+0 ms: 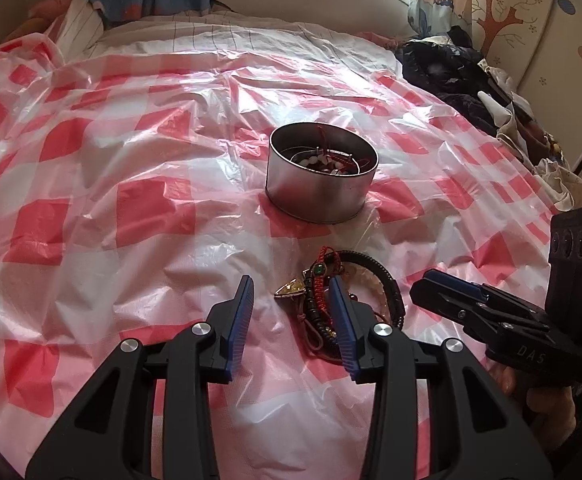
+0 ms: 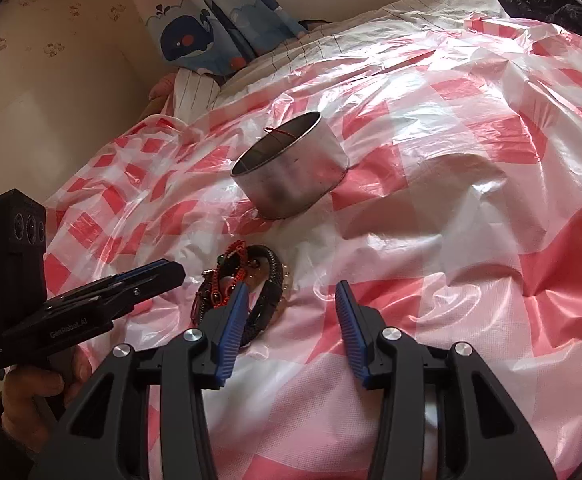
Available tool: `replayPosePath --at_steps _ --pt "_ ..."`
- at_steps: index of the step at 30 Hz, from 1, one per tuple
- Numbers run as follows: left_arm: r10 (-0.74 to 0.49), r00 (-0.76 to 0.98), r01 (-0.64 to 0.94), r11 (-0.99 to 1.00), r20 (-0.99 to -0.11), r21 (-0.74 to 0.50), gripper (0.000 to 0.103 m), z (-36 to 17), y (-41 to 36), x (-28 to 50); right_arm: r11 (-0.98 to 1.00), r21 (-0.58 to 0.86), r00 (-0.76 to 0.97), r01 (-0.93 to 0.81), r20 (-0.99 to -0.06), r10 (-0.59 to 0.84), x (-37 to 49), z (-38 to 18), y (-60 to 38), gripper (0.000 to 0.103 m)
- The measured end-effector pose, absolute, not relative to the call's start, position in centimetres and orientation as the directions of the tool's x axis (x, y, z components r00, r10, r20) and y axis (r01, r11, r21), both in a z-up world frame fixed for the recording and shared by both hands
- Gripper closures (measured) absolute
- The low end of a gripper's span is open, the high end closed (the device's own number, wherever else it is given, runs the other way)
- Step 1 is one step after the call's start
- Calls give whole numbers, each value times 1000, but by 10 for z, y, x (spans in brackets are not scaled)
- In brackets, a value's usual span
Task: Organize jewelry
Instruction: 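Move both open grippers back over the remaining jewelry pile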
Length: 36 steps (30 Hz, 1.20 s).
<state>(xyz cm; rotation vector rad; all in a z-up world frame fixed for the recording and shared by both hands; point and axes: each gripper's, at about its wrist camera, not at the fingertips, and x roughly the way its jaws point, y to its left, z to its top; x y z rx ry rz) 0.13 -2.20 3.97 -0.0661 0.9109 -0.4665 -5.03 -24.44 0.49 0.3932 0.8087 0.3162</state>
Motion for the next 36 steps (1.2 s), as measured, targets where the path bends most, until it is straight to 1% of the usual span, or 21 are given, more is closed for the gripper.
replayPosePath --at_steps 3,6,8,11,13,17,36 --pt "-431 534 393 888 -728 -238 65 43 -30 9 890 434 649 -140 -639 414 -48 6 -239 58" --pt "-435 532 446 873 -727 -197 65 40 -49 20 901 419 651 -115 -653 387 -46 4 -238 57" --pt "-422 517 475 865 -745 -162 65 35 -61 23 898 432 663 -81 -650 372 -47 4 -247 53" --pt "-407 506 504 855 -760 -123 65 29 -71 20 877 480 667 -38 -641 380 -45 0 -261 53" --pt "-405 503 505 855 -763 -120 65 27 -72 20 875 483 665 -36 -642 382 -44 0 -262 52" --pt "-403 495 496 858 -770 -131 70 22 -71 22 878 476 661 -49 -643 385 -44 2 -259 49" --pt "-380 506 484 868 -775 -110 70 20 -70 23 895 442 651 -65 -661 374 -45 0 -251 41"
